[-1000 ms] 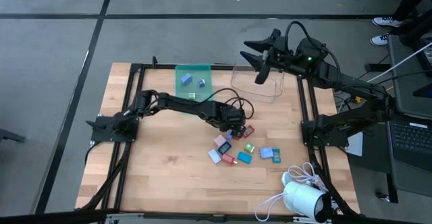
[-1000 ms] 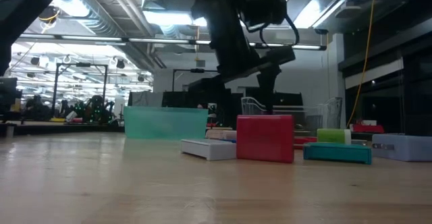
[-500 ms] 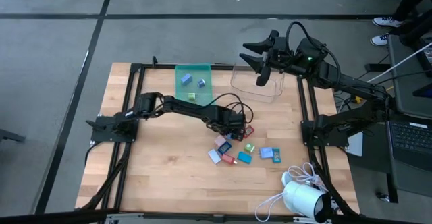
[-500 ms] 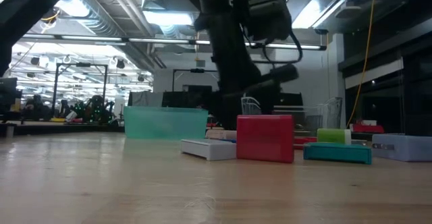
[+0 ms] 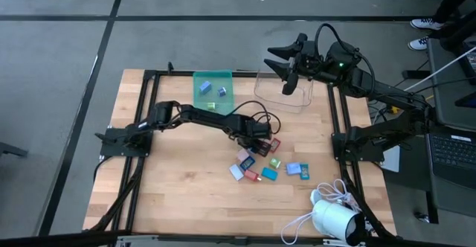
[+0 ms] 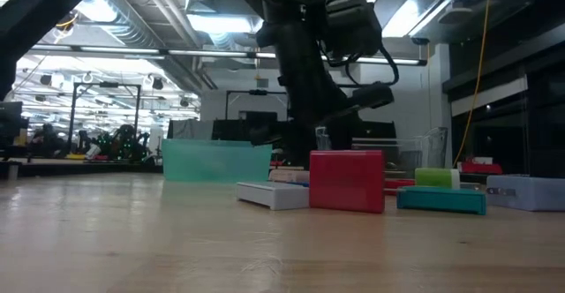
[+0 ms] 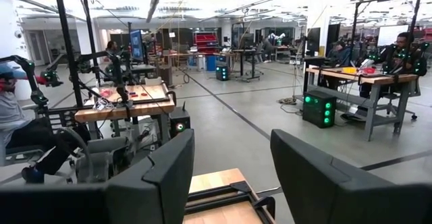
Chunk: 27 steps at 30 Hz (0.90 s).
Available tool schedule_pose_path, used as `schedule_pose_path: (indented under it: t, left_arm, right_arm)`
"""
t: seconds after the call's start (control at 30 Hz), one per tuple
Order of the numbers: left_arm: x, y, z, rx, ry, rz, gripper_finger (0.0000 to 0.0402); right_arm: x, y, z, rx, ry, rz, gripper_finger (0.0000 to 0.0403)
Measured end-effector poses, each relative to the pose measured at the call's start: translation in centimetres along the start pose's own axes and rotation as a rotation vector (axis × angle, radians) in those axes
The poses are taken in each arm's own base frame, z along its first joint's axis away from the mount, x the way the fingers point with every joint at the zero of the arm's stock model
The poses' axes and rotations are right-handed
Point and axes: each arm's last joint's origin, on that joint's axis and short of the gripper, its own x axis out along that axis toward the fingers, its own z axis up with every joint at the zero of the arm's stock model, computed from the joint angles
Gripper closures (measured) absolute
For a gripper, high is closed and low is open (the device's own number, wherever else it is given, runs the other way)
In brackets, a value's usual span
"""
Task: Pick & Place Office items
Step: Put the left light blue charger adapter into the green bin
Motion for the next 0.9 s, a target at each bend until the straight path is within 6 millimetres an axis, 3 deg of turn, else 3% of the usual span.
schedule_pose_path:
  t: [0.2, 0.5, 0.77, 0.9]
  left_arm:
    - [-1.9, -0.2, 0.3, 0.049, -0.002, -0.035, 0.0288]
    - [-7.4, 0.7, 1.4, 0.109, -0.119, 0.003, 0.0288]
    - [-13.8, 5.2, 3.5, 0.175, -0.204, 0.231, 0.0288]
    - [-15.6, 8.0, 5.6, 0.220, -0.207, 0.307, 0.0288]
  right_arm:
    - [0.0, 0.0, 0.0, 0.000, -0.005, -0.001, 0.0201]
    - [0.0, 0.0, 0.3, 0.002, -0.033, -0.011, 0.0201]
    - [0.0, -0.1, 0.4, 0.038, -0.046, -0.037, 0.0201]
    - [0.0, -0.1, 0.6, 0.055, -0.065, -0.034, 0.0201]
